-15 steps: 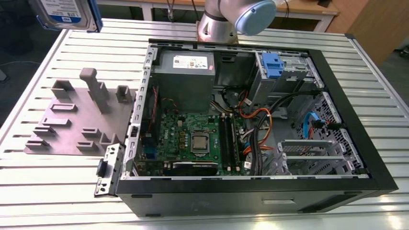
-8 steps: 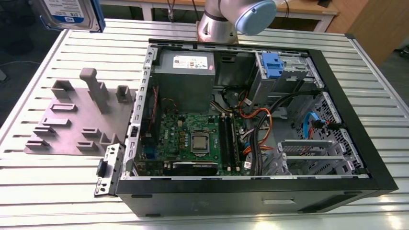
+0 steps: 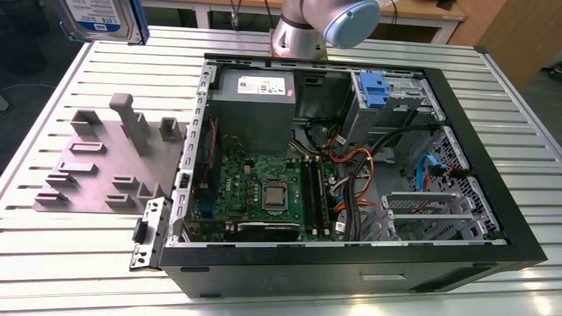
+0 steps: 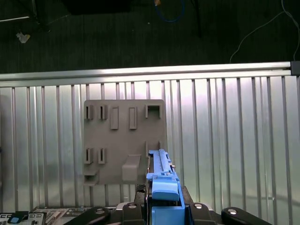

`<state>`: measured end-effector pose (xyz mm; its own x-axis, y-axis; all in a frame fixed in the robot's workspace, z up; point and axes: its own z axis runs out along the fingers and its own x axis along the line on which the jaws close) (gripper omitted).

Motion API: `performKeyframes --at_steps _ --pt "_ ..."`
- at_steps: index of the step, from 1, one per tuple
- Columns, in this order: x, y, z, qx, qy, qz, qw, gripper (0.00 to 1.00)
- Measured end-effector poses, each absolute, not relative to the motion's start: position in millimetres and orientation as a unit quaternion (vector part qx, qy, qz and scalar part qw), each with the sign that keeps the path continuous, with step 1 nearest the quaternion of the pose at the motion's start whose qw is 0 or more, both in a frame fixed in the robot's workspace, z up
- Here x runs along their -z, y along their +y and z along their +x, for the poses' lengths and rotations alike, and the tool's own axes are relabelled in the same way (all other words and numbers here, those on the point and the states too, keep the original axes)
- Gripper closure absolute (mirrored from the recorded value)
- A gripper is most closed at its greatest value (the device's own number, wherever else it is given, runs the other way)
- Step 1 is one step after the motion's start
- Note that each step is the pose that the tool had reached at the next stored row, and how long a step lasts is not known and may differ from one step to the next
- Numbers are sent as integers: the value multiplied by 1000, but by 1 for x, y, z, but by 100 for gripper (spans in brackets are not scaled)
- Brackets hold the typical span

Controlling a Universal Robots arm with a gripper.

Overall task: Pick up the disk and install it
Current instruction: 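Pick up the disk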

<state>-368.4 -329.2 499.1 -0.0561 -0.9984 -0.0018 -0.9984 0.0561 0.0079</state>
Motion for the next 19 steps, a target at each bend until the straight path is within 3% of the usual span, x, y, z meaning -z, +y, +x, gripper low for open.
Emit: performKeyframes --at_steps 19 --pt "-499 -335 -364 3 -727 687 2 64"
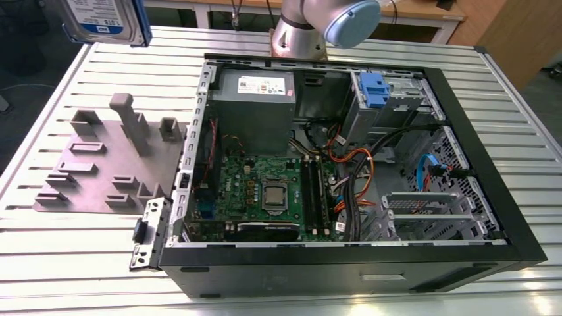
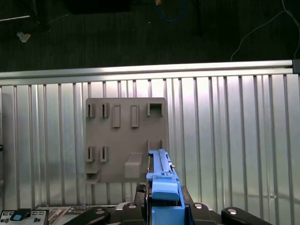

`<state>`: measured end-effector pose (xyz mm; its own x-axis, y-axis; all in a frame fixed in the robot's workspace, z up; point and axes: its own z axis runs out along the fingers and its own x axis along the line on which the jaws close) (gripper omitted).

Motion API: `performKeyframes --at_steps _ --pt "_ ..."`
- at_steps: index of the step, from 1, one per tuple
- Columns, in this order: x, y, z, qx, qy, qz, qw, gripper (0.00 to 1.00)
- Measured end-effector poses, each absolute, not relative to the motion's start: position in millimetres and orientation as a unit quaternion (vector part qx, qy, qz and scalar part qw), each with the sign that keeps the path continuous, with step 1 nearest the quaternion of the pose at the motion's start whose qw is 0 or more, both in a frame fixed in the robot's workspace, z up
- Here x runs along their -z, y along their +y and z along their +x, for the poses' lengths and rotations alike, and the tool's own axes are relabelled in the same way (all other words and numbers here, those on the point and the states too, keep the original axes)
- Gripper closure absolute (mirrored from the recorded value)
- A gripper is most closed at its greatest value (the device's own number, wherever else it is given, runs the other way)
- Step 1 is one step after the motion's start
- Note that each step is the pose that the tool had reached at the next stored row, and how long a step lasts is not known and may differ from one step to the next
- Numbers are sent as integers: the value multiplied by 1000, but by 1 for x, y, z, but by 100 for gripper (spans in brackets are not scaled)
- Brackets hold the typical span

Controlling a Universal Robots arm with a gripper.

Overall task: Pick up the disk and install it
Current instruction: 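Pick up the disk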

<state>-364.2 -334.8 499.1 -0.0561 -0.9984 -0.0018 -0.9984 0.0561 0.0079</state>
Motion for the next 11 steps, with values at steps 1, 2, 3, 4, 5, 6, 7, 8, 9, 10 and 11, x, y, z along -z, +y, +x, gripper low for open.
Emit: performKeyframes --at_steps 1,2,3,4,5,6,7,8,9,10,11 --pt "-499 -336 -364 3 -727 687 2 64" --pt "-499 -336 -364 3 -727 687 2 64" --pt "-499 -337 -364 4 -727 687 2 64" --pt "-499 -337 -363 3 -727 687 2 64" --pt "-499 -337 -362 3 -727 687 2 64" --pt "-499 -337 -360 4 -727 687 2 64" --pt "-499 -337 -358 3 -727 687 2 64" --pt "-499 -337 -356 3 -727 687 2 64" --pt "-499 -337 -354 3 -727 687 2 64" --pt "-499 -337 -353 4 -727 687 2 64" --pt "-499 -337 -351 4 -727 687 2 64"
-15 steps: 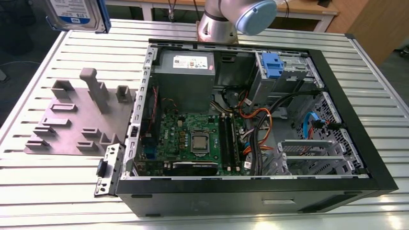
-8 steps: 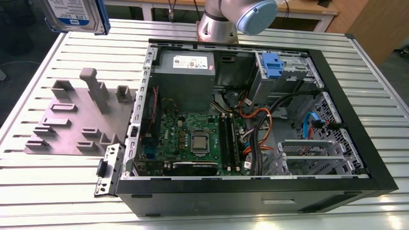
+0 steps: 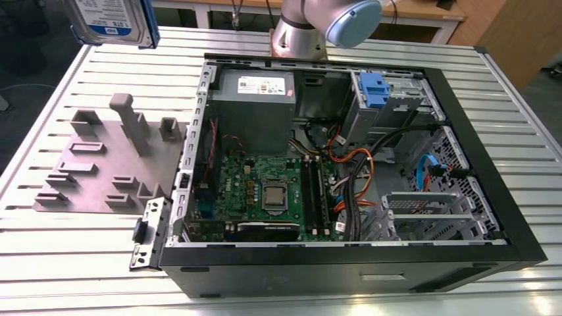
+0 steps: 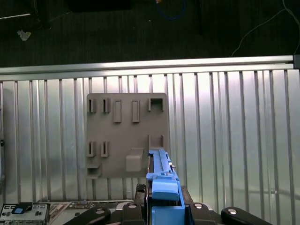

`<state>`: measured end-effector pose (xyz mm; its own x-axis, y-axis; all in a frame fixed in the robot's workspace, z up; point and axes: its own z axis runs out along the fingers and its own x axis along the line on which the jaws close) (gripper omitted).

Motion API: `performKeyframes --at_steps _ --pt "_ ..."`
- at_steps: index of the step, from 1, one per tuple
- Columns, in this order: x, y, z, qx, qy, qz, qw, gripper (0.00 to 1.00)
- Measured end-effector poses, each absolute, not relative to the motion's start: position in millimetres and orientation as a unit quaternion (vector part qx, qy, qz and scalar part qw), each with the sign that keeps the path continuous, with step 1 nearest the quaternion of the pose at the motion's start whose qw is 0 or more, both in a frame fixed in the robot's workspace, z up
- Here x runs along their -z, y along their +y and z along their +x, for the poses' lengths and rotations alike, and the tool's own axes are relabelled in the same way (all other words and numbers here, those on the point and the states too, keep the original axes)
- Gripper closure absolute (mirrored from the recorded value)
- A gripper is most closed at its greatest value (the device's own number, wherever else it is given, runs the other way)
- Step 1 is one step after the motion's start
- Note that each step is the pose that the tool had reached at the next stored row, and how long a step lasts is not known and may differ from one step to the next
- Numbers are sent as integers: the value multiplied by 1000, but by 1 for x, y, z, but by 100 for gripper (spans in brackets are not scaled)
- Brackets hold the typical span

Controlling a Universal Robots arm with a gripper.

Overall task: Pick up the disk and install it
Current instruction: 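Pick up the disk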

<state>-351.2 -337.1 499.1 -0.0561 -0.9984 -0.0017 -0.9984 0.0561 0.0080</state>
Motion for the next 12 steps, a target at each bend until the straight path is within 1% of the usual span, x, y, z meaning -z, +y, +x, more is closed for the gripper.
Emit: performKeyframes --at_steps 12 --pt "-499 -340 -347 3 -723 691 2 64"
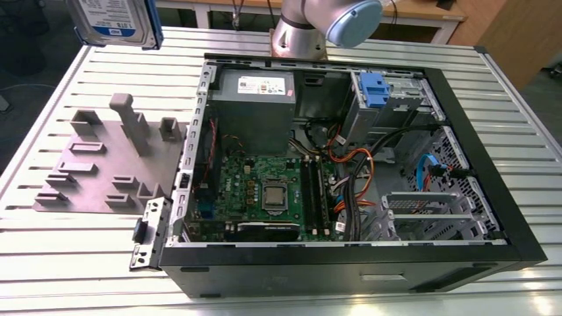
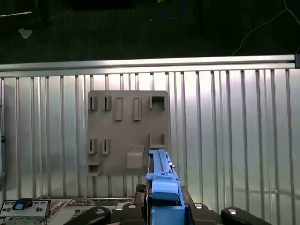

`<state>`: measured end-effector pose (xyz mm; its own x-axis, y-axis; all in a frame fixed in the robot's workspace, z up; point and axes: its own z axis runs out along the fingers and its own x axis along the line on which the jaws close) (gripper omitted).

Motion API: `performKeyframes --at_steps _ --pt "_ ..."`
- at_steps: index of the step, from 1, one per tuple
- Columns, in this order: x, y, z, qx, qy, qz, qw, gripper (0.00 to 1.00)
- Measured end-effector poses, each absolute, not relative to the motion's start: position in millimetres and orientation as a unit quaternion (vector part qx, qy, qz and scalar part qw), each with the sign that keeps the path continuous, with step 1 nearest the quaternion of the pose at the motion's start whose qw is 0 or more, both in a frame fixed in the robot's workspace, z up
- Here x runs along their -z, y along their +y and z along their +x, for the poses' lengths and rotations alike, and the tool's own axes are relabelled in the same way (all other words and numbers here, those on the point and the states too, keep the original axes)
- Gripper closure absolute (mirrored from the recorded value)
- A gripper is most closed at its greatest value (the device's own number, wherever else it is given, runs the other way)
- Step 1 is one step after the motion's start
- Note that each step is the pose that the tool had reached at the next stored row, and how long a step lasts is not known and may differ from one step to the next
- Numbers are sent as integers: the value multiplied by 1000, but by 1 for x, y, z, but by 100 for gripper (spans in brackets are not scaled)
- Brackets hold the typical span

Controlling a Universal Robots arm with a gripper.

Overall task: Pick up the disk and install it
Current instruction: 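Pick up the disk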

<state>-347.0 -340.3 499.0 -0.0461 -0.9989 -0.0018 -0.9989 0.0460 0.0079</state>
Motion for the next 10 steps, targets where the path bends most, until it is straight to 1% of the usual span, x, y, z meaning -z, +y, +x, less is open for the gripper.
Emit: performKeyframes --at_steps 10 --pt "-499 -345 -346 3 -723 691 2 64"
